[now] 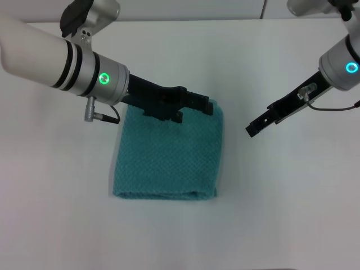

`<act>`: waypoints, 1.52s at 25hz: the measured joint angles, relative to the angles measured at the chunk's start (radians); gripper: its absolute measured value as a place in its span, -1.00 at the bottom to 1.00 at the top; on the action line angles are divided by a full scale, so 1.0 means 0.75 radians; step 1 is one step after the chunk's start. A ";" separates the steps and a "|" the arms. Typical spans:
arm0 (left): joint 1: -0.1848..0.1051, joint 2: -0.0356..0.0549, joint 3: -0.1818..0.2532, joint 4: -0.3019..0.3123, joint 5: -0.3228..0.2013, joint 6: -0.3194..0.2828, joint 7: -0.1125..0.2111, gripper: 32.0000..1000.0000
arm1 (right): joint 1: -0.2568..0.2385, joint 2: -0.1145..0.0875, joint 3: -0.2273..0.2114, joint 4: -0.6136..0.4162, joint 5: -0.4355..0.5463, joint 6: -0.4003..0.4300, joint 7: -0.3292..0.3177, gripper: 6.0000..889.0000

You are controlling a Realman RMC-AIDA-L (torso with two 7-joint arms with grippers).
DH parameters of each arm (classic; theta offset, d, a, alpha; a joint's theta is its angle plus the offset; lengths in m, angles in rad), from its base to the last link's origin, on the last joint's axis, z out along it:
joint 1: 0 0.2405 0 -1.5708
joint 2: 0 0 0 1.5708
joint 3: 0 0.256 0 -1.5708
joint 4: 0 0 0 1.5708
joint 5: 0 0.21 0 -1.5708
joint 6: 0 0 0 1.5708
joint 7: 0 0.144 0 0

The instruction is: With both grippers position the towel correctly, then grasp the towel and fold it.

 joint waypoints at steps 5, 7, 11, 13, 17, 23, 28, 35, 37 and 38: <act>0.001 0.000 0.000 0.000 -0.001 -0.002 -0.001 0.74 | 0.000 0.000 0.000 0.000 0.000 0.000 0.000 0.94; 0.001 0.000 0.000 0.000 -0.001 -0.002 -0.002 0.81 | -0.001 0.000 0.000 0.000 0.000 0.000 0.000 0.94; 0.001 0.000 0.000 0.000 -0.001 -0.004 -0.003 0.84 | -0.001 0.000 0.000 0.000 0.000 0.000 0.000 0.94; 0.002 0.000 0.000 0.001 -0.001 -0.005 -0.006 0.84 | -0.001 0.000 0.000 0.000 0.000 0.000 0.000 0.94; 0.003 0.000 0.000 0.003 -0.001 -0.006 -0.007 0.84 | -0.001 0.000 0.000 0.000 0.000 0.000 0.000 0.94; 0.003 0.000 0.000 0.003 -0.001 -0.006 -0.010 0.84 | -0.001 0.000 -0.001 0.000 0.000 0.000 0.000 0.94; 0.005 0.000 -0.004 0.003 -0.001 -0.006 -0.011 0.84 | -0.001 0.000 -0.002 0.000 0.000 0.000 0.000 0.94; 0.006 0.000 -0.014 0.002 -0.001 -0.006 -0.011 0.84 | -0.001 0.000 -0.002 0.000 0.000 0.000 0.000 0.94; 0.007 0.000 -0.014 0.002 -0.001 -0.006 -0.010 0.84 | -0.001 0.000 -0.002 0.000 0.000 0.000 0.000 0.94; 0.007 0.000 -0.014 0.002 -0.001 -0.006 -0.010 0.84 | -0.001 0.000 -0.002 0.000 0.000 0.000 0.000 0.94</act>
